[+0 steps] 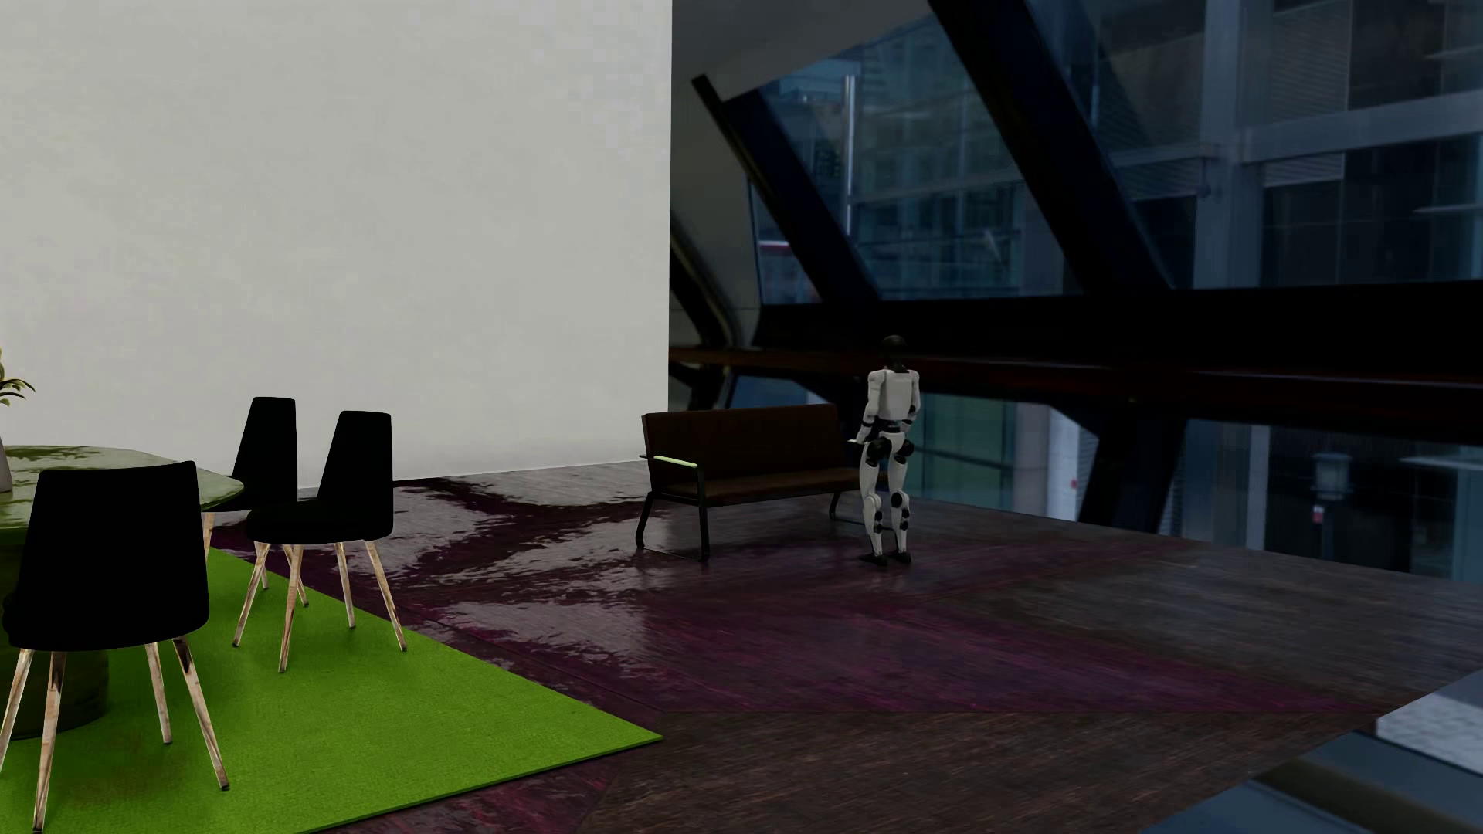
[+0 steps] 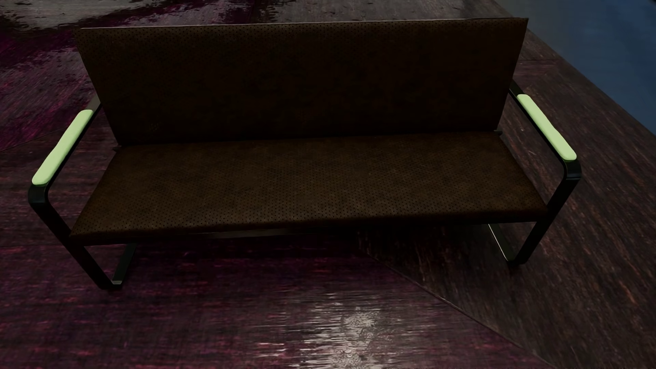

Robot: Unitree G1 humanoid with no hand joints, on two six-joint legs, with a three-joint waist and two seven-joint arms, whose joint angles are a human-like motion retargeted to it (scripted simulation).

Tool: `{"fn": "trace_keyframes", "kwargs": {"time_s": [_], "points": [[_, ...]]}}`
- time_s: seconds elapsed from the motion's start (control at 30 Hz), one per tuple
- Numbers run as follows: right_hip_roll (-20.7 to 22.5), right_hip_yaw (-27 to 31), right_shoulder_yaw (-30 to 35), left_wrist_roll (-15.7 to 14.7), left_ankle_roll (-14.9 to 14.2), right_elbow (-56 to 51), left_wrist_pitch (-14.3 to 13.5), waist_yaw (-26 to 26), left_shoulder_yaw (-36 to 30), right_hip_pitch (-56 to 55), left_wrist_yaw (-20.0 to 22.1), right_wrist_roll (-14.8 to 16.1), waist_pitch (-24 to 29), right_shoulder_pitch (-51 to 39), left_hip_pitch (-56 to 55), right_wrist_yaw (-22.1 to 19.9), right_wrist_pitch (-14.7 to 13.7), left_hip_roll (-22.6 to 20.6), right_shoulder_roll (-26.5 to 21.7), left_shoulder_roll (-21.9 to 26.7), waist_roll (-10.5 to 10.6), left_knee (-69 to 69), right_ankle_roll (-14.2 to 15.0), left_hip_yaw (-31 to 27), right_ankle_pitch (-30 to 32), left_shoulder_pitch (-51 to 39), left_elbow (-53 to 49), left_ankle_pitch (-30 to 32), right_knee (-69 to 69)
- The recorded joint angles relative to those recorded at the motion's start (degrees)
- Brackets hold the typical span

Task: Move towards the bench

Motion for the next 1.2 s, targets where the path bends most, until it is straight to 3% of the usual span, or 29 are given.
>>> {"fn": "trace_keyframes", "kwargs": {"time_s": [0.1, 0.23, 0.43, 0.63, 0.93, 1.2], "points": [[-0.1, 0.1, 0.6, 0.1, 0.0, -0.2, 0.8, -0.1, 0.6, 0.0, 0.2, 0.0, -0.1, -0.5, -0.1, 0.5, -0.2, -0.1, 1.0, -0.3, 0.1, 0.2, -0.1, 0.1, -0.1, -1.4, 0.1, -0.1, 0.1], [-0.2, 0.3, 0.6, 0.1, 0.7, -1.4, -0.8, -0.1, 1.1, -0.2, 1.1, 0.4, -0.4, -1.1, -0.1, 0.1, -0.6, -0.3, 2.6, -0.2, 0.3, 0.0, -0.1, 0.2, -0.2, -2.9, -0.9, 0.2, 0.1], [-0.3, 0.6, -0.6, -0.2, 1.0, -3.0, -0.8, -0.2, 3.1, -0.2, 2.0, 1.0, -0.7, -2.0, 0.0, -0.6, -0.2, -0.4, 4.3, -1.8, 0.4, -0.3, 0.0, 0.5, -0.5, -3.2, -2.0, 0.2, 0.2], [-0.3, 0.8, -1.0, 0.6, 1.3, -2.2, -0.5, -0.3, 1.2, 0.3, -0.5, 0.6, -0.8, -2.0, 0.8, -0.8, -0.1, -0.4, 4.3, -1.9, 0.4, -0.4, 0.2, 0.8, -0.8, -2.6, -1.3, -0.3, 0.2], [-0.3, 1.2, -1.7, 0.4, 1.6, -0.7, 0.5, -0.2, 1.9, 0.7, 0.1, 0.0, -0.4, -0.3, 1.8, -0.2, 0.0, -0.4, 3.9, -1.6, 0.5, -0.5, 0.2, 1.3, -1.6, -1.6, -0.2, -0.8, 1.2], [-0.2, 1.2, -1.2, 1.0, 1.6, -0.9, -0.6, -0.2, 2.3, 1.5, 0.6, -1.1, 0.1, 0.0, 2.5, -0.2, 0.1, -0.3, 4.2, -1.4, 0.5, -0.2, 0.0, 1.3, -1.9, -1.7, 0.1, -1.0, 1.4]]}}
